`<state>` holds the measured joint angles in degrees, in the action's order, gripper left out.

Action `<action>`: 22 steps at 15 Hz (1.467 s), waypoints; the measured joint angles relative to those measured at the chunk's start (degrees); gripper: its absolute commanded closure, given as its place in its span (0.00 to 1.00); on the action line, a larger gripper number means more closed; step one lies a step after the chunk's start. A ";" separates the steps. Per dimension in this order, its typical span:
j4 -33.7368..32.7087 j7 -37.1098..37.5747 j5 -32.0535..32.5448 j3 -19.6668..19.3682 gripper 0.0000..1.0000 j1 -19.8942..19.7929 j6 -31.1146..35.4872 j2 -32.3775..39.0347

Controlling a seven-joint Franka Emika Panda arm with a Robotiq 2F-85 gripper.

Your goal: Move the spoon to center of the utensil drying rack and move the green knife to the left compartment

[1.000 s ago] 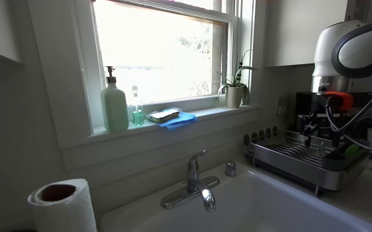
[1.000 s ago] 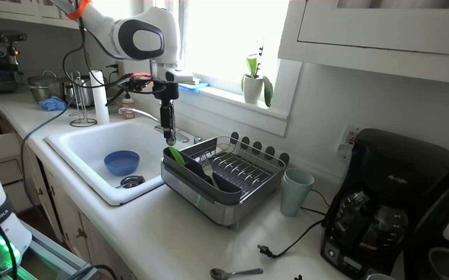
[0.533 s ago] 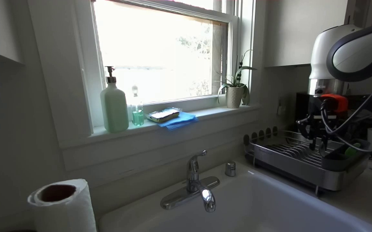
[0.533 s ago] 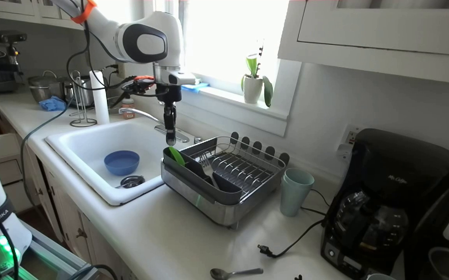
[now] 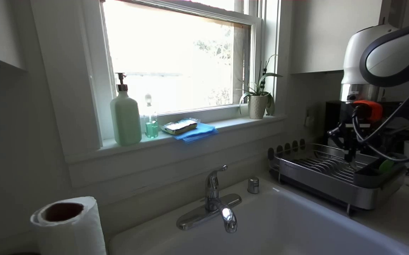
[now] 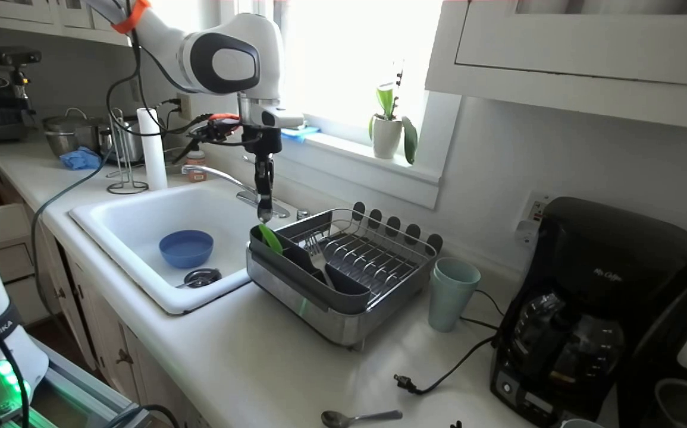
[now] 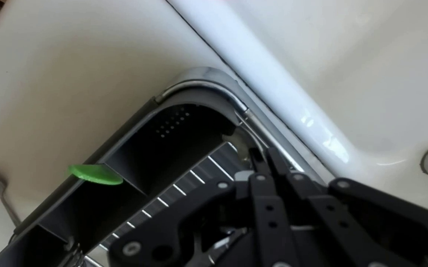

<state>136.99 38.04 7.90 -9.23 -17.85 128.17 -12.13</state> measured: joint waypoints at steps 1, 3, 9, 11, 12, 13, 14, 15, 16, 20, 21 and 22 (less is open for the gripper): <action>-0.04 -0.14 0.00 -0.19 0.99 -0.01 -0.03 -0.36; -0.14 -0.35 0.03 -0.64 0.99 -0.06 -0.17 -1.59; -0.27 -1.72 0.07 -1.23 0.99 -1.51 -1.37 -9.33; -0.35 -2.37 0.07 -1.29 0.99 -2.43 -1.84 -12.17; -0.40 -2.64 0.07 -1.32 0.99 -2.94 -1.94 -13.45; -0.43 -2.86 0.07 -1.35 0.99 -3.47 -1.98 -14.58; -0.49 -2.92 0.07 -1.36 0.99 -4.02 -2.00 -15.51; -0.53 -3.00 0.07 -1.38 0.99 -4.55 -2.00 -16.19; -0.54 -3.10 0.07 -1.42 0.99 -5.07 -2.00 -16.67; -0.25 -3.63 0.07 -1.68 0.99 -6.99 -2.22 -16.63; 0.02 -3.94 0.07 -1.94 0.99 -7.24 -2.22 -16.46; 0.34 -4.45 0.07 -2.26 0.99 -7.39 -2.22 -16.28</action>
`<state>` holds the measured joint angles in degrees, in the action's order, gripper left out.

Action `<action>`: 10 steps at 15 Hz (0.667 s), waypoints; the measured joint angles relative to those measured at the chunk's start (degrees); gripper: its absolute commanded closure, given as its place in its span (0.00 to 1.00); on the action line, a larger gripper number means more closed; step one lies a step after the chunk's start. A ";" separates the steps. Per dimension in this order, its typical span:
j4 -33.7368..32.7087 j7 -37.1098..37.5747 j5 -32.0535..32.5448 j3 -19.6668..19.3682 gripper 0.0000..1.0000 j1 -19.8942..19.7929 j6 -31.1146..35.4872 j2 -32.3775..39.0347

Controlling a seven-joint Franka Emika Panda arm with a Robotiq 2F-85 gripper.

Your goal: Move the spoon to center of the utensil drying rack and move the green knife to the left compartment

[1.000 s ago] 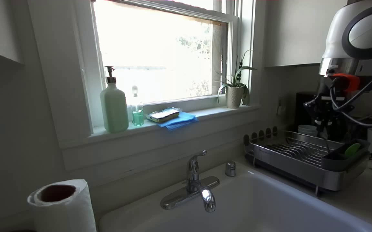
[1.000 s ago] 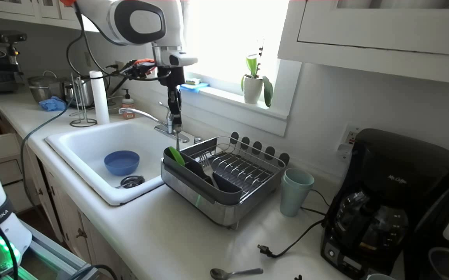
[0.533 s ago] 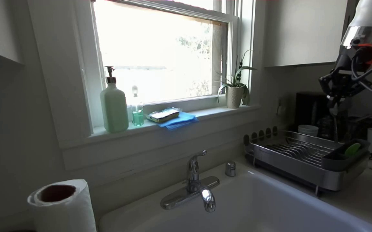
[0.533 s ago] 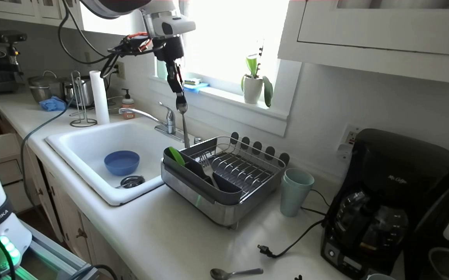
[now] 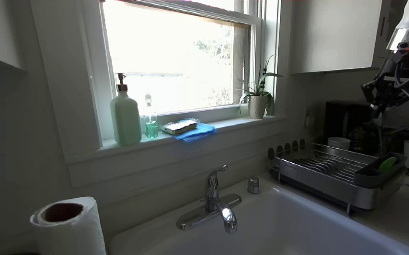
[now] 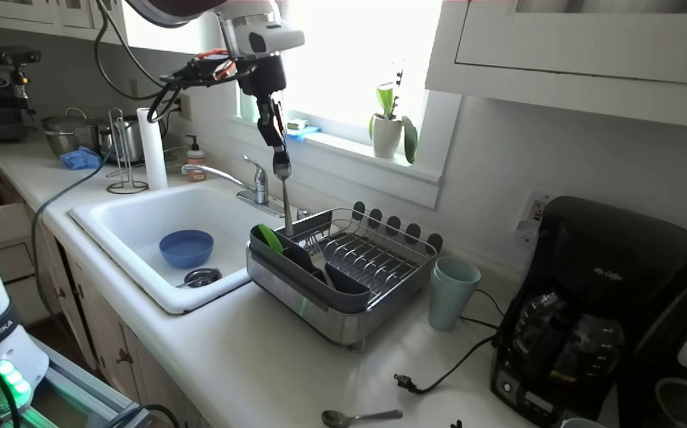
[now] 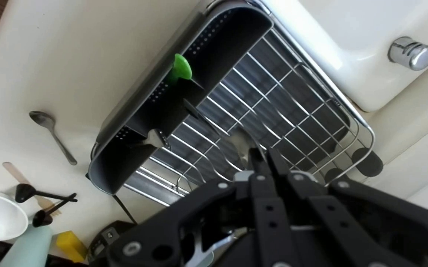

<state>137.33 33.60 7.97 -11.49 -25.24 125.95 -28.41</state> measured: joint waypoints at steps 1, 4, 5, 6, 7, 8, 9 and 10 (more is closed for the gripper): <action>0.32 -0.43 0.00 -0.29 0.99 -0.11 0.00 0.24; 0.91 -1.63 0.00 -0.99 0.99 -0.23 0.38 1.32; 1.03 -2.01 0.00 -1.20 0.99 -0.25 0.92 1.79; 1.21 -2.40 0.00 -1.38 0.99 -0.28 1.77 2.25; 1.37 -2.68 0.00 -1.49 0.99 -0.34 2.70 2.74; 1.49 -2.92 0.00 -1.52 0.99 -0.43 3.60 3.23; 1.61 -3.13 0.00 -1.53 0.99 -0.51 4.41 3.71; 1.72 -3.33 0.00 -1.54 0.99 -0.58 5.10 4.24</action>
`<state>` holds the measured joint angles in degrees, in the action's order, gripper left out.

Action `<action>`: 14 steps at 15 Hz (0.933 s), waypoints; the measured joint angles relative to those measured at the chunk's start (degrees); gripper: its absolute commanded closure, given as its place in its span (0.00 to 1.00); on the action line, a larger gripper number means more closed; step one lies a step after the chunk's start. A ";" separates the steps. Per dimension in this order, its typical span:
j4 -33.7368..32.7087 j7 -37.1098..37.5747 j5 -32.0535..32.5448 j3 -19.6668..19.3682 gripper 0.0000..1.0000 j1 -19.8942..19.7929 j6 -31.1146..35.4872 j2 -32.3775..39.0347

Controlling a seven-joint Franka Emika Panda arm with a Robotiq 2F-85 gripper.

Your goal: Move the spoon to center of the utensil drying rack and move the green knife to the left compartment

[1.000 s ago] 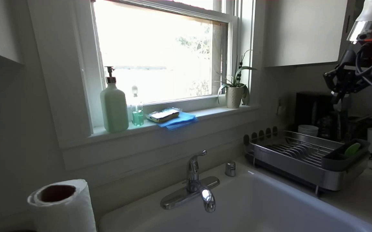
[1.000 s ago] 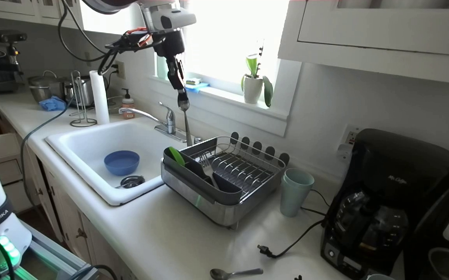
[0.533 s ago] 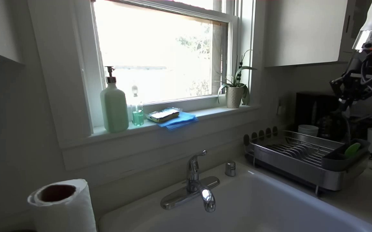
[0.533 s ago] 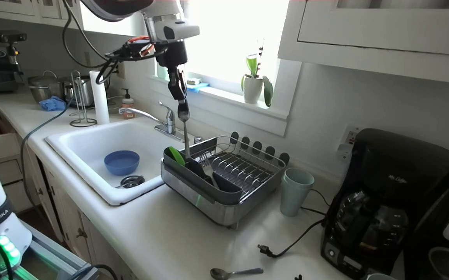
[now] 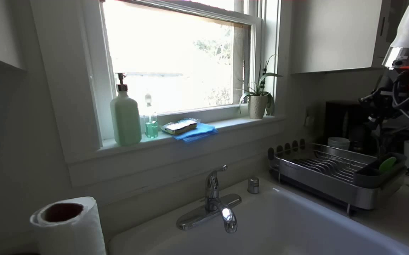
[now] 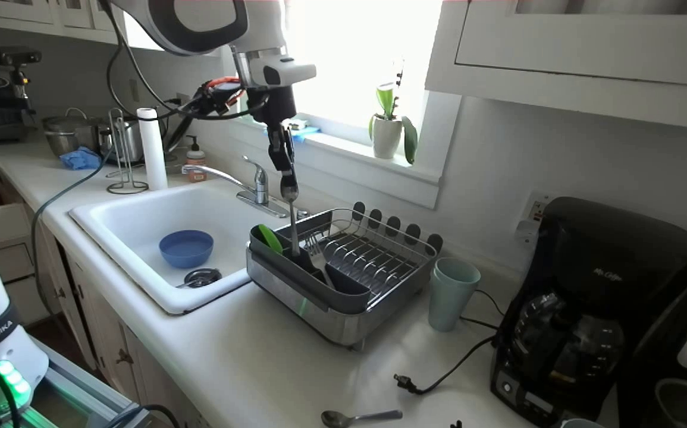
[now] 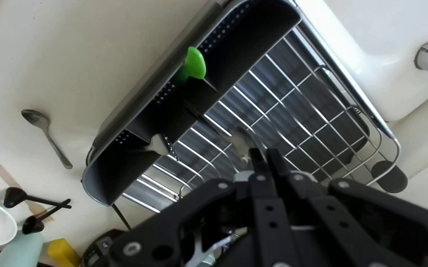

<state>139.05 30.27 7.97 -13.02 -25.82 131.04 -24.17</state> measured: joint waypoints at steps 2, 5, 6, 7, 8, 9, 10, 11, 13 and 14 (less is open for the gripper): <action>0.28 -0.32 0.00 -0.03 0.99 -0.04 1.01 1.23; 0.35 -0.51 -0.02 -0.06 0.99 -0.04 1.85 3.76; 0.35 -0.59 -0.04 -0.07 0.99 -0.03 2.12 4.61; 0.35 -0.65 -0.04 -0.10 0.99 -0.03 2.30 5.35; 0.35 -0.69 -0.04 -0.16 0.99 -0.03 2.37 6.03; 0.34 -0.76 -0.04 -0.27 0.99 -0.03 2.41 6.61; 0.33 -0.85 -0.04 -0.44 0.99 -0.03 2.41 7.15; 0.33 -0.99 -0.04 -0.63 0.99 -0.03 2.41 7.64; 0.33 -1.39 -0.04 -1.01 0.70 -0.03 2.41 8.53; 0.31 -1.52 -0.04 -1.19 0.69 -0.03 2.41 8.89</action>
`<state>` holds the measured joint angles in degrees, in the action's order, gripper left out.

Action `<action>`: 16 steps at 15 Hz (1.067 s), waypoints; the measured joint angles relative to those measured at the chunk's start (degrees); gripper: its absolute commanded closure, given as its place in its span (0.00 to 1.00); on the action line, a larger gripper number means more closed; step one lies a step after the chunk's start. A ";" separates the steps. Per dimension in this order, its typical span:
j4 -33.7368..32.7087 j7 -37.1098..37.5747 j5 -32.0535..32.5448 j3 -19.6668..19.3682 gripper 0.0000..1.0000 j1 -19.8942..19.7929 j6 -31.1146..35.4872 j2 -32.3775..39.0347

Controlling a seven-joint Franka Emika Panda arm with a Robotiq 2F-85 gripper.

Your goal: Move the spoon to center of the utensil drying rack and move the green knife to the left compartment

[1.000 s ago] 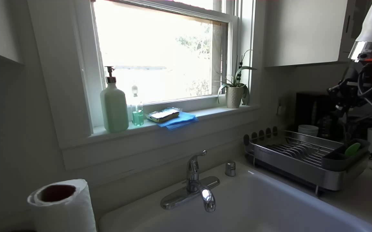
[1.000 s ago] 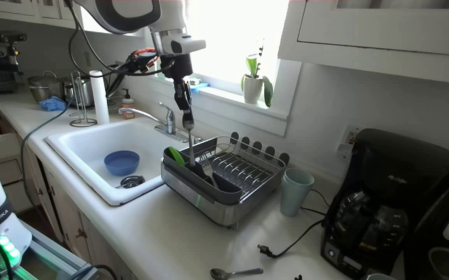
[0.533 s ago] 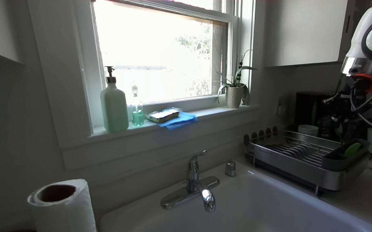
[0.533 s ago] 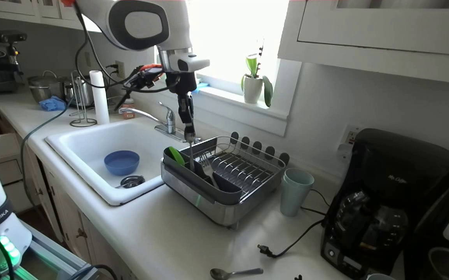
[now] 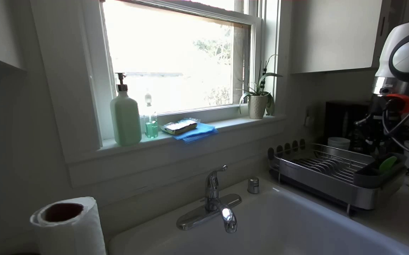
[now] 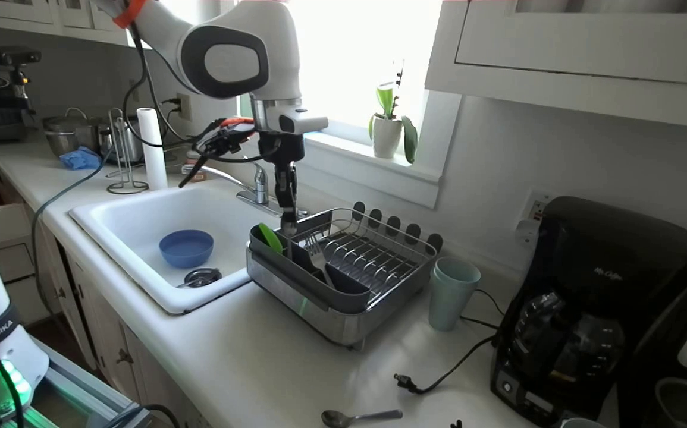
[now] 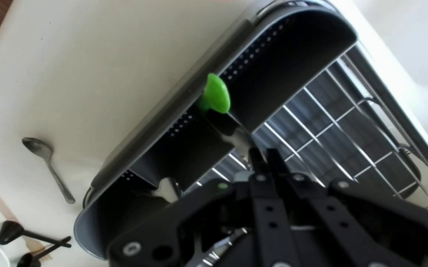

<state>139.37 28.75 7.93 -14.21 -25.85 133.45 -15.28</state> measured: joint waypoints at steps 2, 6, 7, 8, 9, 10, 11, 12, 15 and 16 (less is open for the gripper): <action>-0.01 -0.09 0.00 -0.26 0.56 0.00 0.00 0.48; -0.07 -0.33 0.00 -0.48 0.30 0.01 0.00 0.64; -0.10 -0.55 0.00 -0.50 0.22 0.05 -0.04 0.63; -0.12 -0.85 0.00 -0.50 0.16 0.14 -0.21 0.62; -0.14 -1.25 0.00 -0.50 0.09 0.34 -0.70 0.58; -0.18 -1.59 0.00 -0.49 0.02 0.59 -1.46 0.56; -0.23 -1.93 0.00 -0.39 0.00 0.80 -2.45 0.56; -0.31 -2.17 0.03 -0.24 0.00 1.00 -3.70 0.56; -0.77 -2.40 0.06 0.06 0.00 1.65 -7.24 0.56; -0.99 -2.40 0.16 0.12 0.00 1.81 -8.44 0.56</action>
<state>138.38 26.36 8.10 -14.09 -24.05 125.01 -14.71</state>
